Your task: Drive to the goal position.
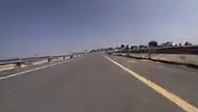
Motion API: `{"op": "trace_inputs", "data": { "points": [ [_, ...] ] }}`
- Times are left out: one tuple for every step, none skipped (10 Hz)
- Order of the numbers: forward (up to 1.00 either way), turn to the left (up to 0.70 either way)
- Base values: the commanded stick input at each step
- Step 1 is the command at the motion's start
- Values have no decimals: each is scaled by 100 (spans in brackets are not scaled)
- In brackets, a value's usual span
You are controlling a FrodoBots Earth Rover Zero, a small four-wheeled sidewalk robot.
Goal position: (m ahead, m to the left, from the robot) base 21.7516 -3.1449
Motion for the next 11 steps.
{"op": "trace_inputs", "data": {
  "points": [
    [100,0],
    [100,0],
    [100,0],
    [100,0],
    [100,0],
    [100,0],
    [100,0],
    [100,0],
    [100,0],
    [100,0],
    [100,0]
  ]
}}
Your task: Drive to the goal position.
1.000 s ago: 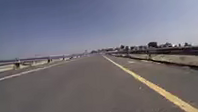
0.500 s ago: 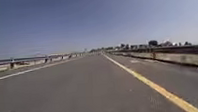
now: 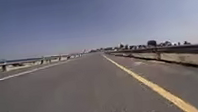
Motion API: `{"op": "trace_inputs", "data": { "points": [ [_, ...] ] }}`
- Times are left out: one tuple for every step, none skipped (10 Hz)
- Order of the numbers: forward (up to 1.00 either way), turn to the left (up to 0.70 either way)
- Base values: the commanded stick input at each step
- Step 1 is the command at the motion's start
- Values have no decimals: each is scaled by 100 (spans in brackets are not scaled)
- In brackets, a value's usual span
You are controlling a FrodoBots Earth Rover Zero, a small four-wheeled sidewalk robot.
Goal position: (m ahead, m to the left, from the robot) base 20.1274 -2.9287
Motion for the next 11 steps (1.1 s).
{"op": "trace_inputs", "data": {
  "points": [
    [100,0],
    [100,0],
    [100,0],
    [100,0],
    [100,0],
    [100,0],
    [100,0],
    [100,0],
    [100,0],
    [100,0],
    [100,0]
  ]
}}
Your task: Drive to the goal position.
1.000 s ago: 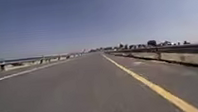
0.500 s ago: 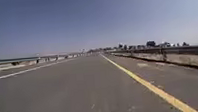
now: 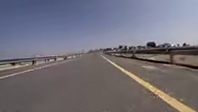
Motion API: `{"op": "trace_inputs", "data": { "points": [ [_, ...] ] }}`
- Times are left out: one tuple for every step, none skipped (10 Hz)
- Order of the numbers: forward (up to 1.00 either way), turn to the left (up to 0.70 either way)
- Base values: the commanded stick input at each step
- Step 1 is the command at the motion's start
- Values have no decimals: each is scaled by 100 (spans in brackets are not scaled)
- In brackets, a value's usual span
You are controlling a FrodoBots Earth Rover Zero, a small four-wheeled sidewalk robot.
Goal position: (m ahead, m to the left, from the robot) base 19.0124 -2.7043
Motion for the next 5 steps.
{"op": "trace_inputs", "data": {
  "points": [
    [100,0],
    [100,0],
    [100,0],
    [100,0],
    [100,0]
  ]
}}
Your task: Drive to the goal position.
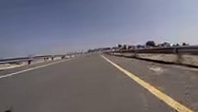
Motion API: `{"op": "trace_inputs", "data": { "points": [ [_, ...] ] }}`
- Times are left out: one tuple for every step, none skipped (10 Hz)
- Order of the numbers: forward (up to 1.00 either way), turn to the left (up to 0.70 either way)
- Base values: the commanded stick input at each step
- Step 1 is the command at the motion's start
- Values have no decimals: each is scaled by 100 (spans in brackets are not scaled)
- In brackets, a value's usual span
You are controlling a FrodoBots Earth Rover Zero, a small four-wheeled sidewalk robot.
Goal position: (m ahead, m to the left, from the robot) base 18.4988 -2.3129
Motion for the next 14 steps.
{"op": "trace_inputs", "data": {
  "points": [
    [100,0],
    [100,0],
    [100,0],
    [100,0],
    [100,0],
    [100,0],
    [100,0],
    [100,0],
    [100,0],
    [100,0],
    [100,0],
    [100,0],
    [100,0],
    [100,0]
  ]
}}
